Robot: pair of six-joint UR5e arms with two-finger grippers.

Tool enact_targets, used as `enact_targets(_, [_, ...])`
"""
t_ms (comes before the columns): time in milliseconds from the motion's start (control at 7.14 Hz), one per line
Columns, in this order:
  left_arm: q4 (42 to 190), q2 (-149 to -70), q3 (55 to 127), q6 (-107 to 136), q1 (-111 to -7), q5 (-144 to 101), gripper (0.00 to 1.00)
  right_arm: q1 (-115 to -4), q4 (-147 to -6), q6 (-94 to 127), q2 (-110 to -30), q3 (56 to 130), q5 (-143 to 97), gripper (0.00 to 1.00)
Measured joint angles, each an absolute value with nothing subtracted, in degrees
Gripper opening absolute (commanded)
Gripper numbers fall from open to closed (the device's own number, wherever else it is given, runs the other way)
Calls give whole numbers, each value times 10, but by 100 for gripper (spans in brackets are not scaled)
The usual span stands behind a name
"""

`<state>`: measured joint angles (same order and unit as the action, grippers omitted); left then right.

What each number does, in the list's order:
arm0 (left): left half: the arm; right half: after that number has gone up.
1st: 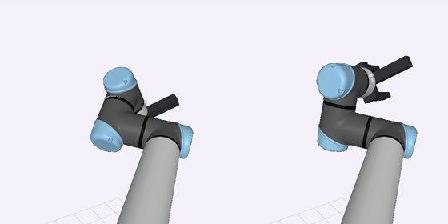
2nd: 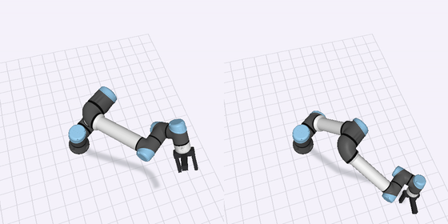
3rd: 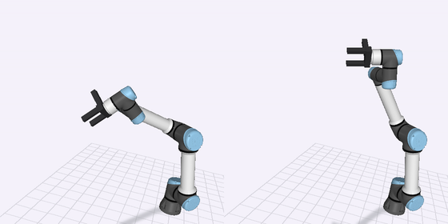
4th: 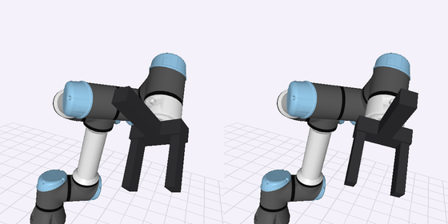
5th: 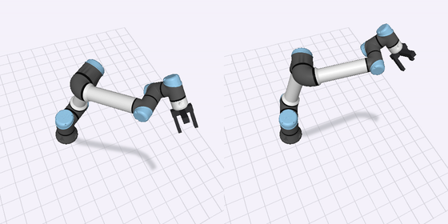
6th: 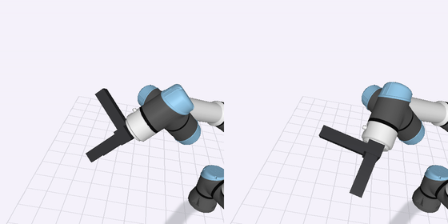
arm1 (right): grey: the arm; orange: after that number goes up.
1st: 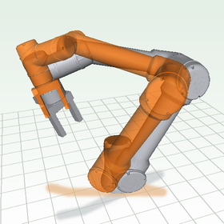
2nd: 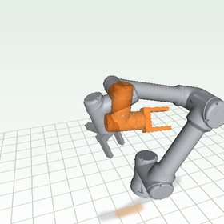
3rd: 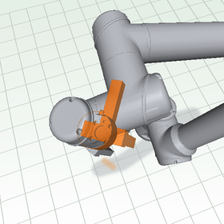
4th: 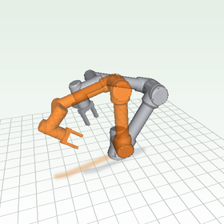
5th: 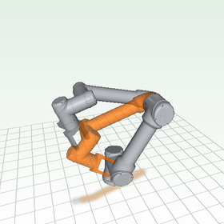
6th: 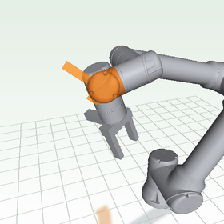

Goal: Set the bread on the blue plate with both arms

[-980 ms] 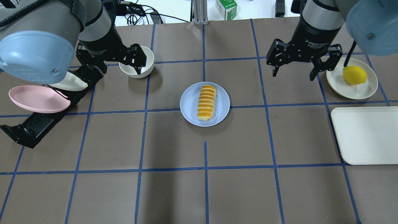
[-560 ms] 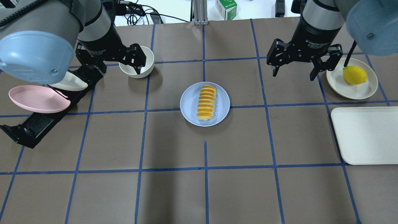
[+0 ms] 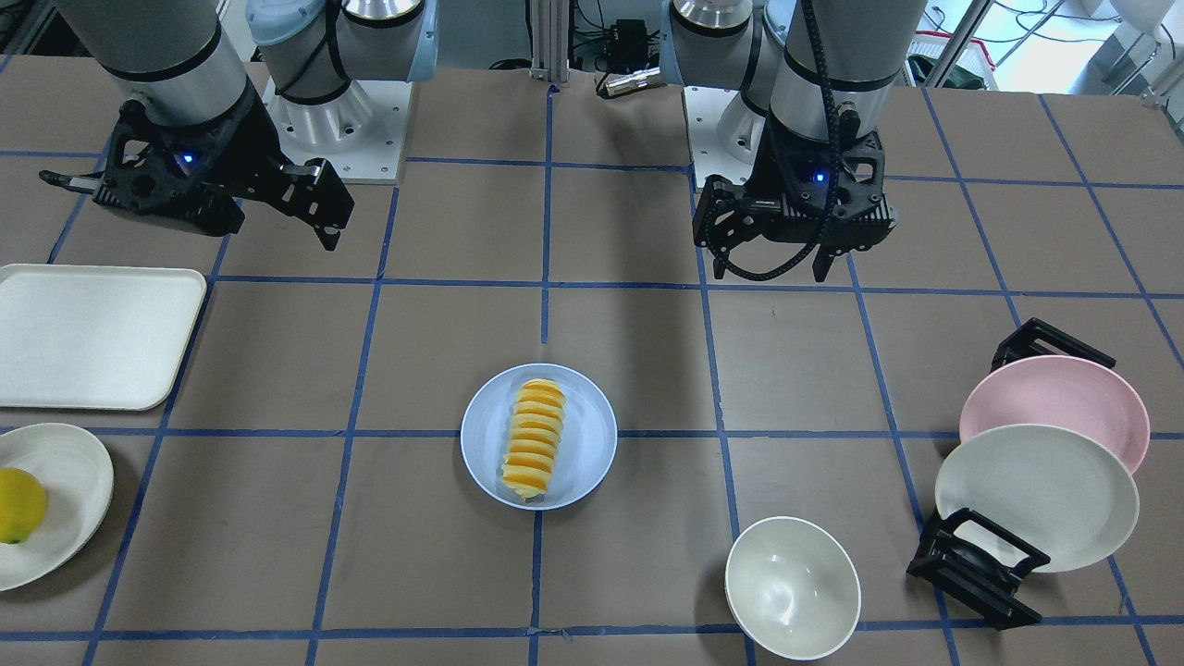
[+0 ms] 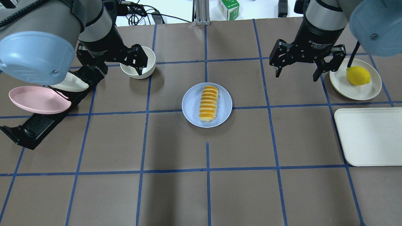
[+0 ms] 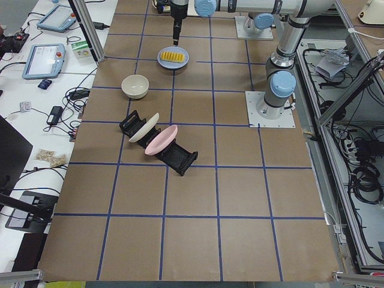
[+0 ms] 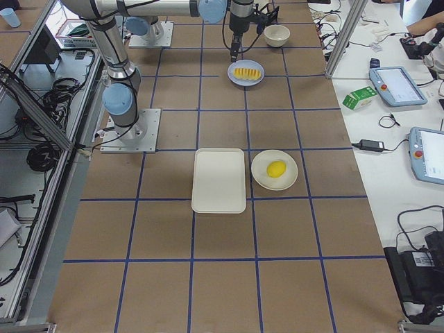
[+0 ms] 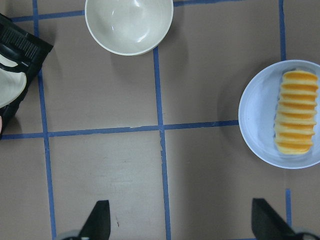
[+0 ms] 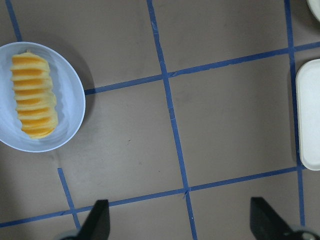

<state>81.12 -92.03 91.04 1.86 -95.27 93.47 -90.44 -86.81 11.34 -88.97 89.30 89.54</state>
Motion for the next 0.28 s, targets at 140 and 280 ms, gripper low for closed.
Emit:
enact_targets(140, [811,-920,910,19,-953,935,100,-904,-869,114,-890,893,893,100])
enact_targets(280, [811,-920,911,19,-953,934,100,-904,-870,114,-890,893,891,100])
